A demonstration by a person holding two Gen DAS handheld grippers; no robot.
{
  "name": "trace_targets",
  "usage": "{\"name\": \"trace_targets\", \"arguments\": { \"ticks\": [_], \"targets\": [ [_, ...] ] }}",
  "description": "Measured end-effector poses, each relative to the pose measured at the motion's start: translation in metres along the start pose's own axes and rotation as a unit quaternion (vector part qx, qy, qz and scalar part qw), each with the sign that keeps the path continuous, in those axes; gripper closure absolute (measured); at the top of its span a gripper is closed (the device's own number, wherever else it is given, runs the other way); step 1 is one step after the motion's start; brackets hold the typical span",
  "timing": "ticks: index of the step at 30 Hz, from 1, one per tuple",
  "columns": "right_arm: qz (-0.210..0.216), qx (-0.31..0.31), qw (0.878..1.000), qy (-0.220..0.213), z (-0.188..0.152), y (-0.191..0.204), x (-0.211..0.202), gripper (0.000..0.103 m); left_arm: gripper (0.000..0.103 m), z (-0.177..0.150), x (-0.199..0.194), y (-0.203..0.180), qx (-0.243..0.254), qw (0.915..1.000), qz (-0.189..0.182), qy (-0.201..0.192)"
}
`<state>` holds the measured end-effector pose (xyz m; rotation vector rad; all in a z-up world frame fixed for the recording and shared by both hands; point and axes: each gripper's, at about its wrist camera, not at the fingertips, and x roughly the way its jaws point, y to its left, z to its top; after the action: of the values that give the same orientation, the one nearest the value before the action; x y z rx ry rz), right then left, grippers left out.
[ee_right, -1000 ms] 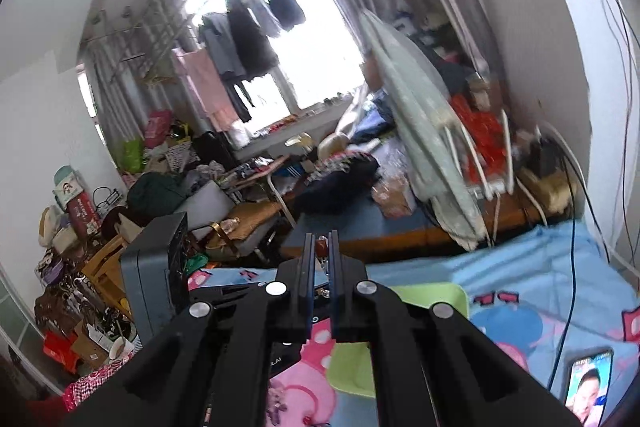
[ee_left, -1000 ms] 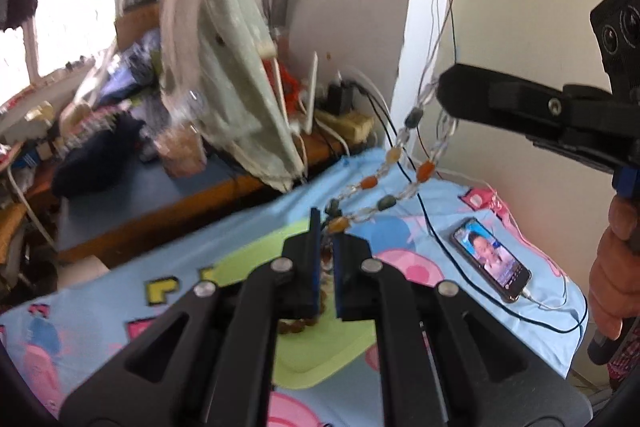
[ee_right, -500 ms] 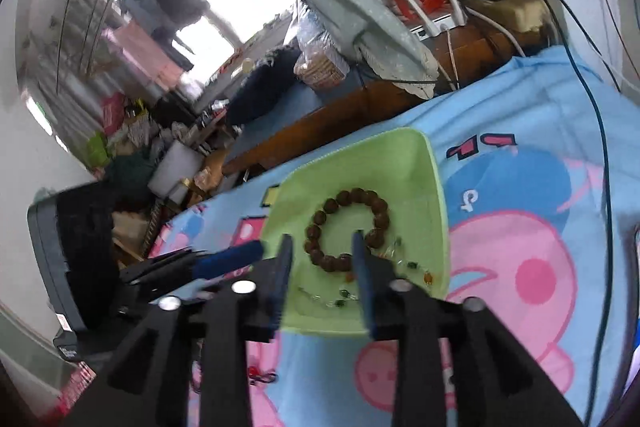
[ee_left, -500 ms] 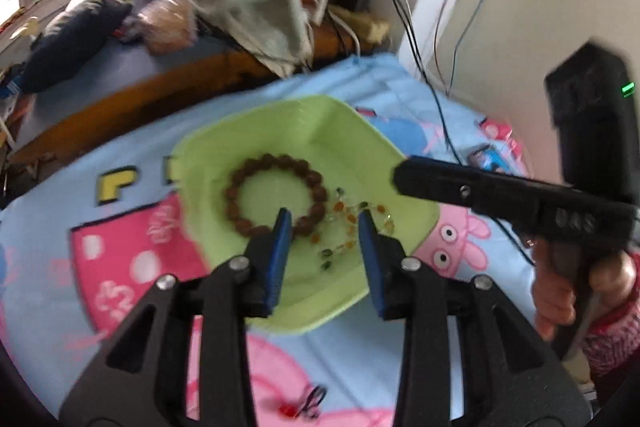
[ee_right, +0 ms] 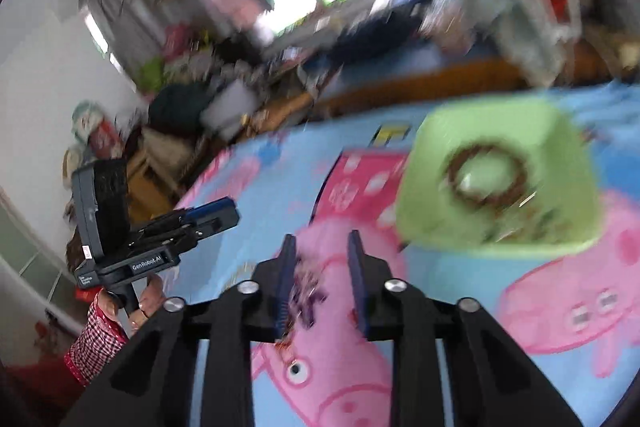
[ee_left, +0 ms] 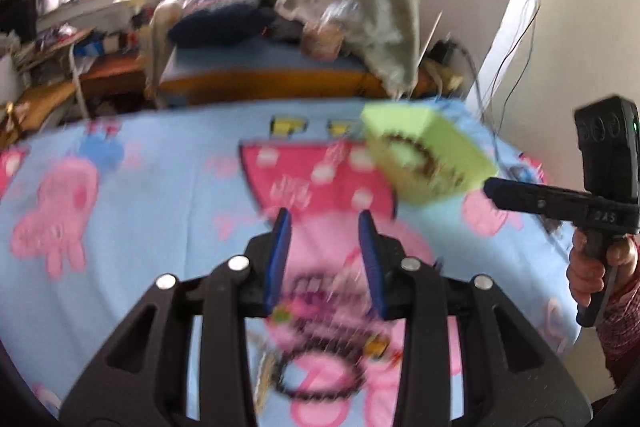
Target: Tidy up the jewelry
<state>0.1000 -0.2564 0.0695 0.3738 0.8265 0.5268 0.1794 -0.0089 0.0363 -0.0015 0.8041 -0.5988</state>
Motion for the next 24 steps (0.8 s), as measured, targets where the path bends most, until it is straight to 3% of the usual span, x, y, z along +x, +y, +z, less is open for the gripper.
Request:
{"name": "trace_targets", "arguments": {
  "ticks": [2,4,7,13,16,17,19,21,24],
  "targets": [
    [0.001,-0.006,0.999,0.035,-0.008,0.007,0.035,0.103,0.07,-0.023,0.011,0.007,-0.019,0.9995,-0.01,0.024],
    [0.005,-0.014,0.998,0.062,-0.014,0.015,0.061,0.103,0.077,-0.041,0.02,0.008,-0.022,0.9988,-0.01,0.042],
    [0.01,-0.001,0.996,0.084,-0.018,0.023,0.088,0.103,0.078,-0.059,0.033,0.007,-0.017,0.9977,0.009,0.064],
    [-0.002,-0.001,0.994,0.105,-0.017,0.015,0.11,0.103,0.078,-0.062,0.02,0.018,-0.025,0.9978,0.03,0.054],
    [0.022,0.024,0.997,0.074,-0.009,0.014,0.085,0.103,0.078,-0.056,0.003,0.014,-0.012,0.9992,0.03,0.025],
    [0.024,0.021,0.998,0.062,-0.005,0.017,0.075,0.103,0.075,-0.054,0.0,0.011,-0.005,0.9994,0.03,0.017],
    [0.037,0.023,0.998,0.041,0.003,0.023,0.055,0.103,0.054,-0.05,-0.009,0.002,0.015,0.9993,0.034,0.001],
    [0.042,0.01,0.999,0.024,0.009,0.033,0.038,0.103,0.044,-0.047,-0.014,-0.012,0.042,0.9984,0.032,-0.018],
    [0.021,-0.016,1.0,0.011,0.012,0.043,0.027,0.103,0.044,-0.046,-0.012,-0.028,0.077,0.9959,0.042,-0.025]
  ]
}}
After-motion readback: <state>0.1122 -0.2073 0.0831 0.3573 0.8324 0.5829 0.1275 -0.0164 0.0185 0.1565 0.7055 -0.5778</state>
